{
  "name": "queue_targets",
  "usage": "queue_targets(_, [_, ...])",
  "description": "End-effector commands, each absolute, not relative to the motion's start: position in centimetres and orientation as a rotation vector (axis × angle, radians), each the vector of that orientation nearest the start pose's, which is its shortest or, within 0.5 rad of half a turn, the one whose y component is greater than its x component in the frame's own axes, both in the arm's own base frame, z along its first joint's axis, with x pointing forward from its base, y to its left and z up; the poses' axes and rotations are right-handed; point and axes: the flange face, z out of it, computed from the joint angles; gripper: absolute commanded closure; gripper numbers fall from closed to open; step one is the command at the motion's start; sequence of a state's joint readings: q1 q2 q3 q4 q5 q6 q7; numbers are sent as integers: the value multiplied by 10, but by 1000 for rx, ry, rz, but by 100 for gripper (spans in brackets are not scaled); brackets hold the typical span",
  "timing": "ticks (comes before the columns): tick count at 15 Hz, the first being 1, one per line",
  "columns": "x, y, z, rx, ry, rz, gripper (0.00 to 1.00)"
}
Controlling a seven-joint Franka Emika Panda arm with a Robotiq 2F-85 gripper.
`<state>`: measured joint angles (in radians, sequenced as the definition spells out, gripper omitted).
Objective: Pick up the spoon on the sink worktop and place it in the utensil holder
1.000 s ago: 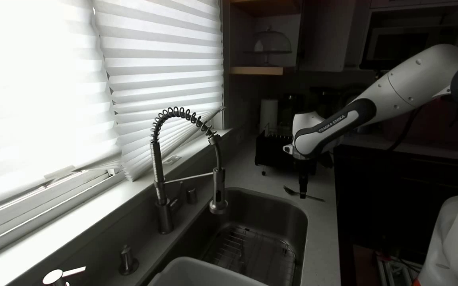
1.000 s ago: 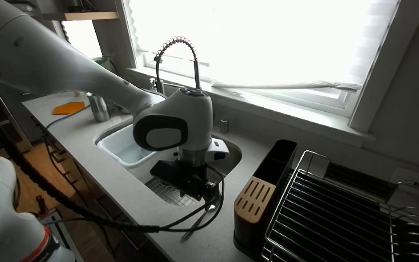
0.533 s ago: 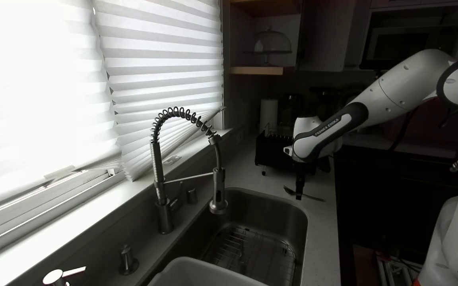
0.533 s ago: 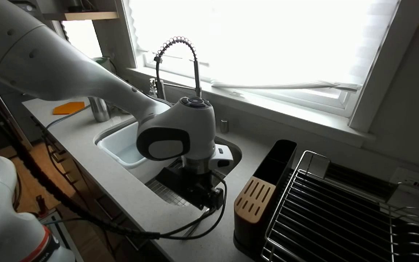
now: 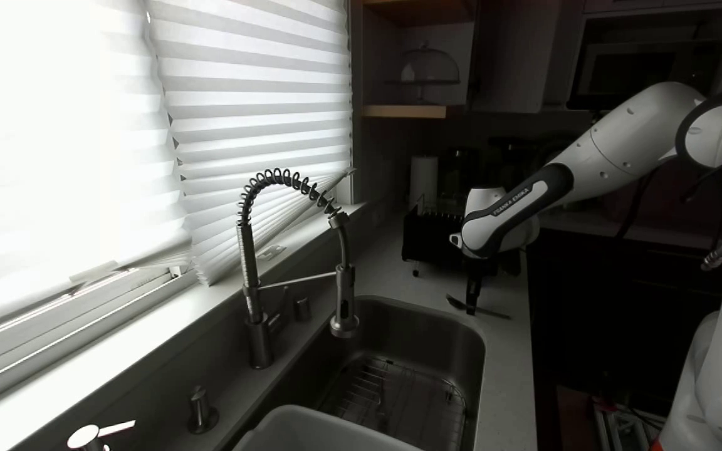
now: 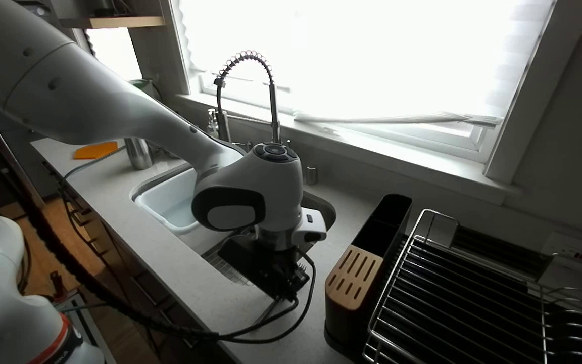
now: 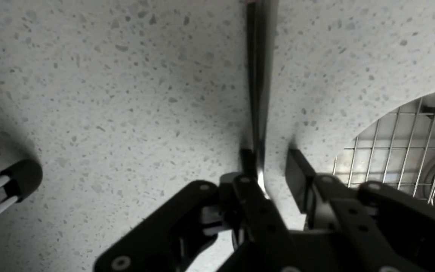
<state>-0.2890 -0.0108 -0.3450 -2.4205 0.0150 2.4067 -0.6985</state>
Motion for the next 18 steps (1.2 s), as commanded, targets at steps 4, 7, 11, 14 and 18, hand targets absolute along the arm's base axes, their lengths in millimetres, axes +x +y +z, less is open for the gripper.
queue_targets(4, [389, -295, 304, -3124, -68, -25, 92])
queue_targets(7, [390, -297, 304, -3128, -67, -25, 96])
queue_targets(11, [391, -297, 306, -3131, -71, -25, 98])
queue_targets(14, [393, -296, 309, -3132, -80, -21, 98])
queue_targets(18, [394, -294, 324, -3136, -93, -34, 98])
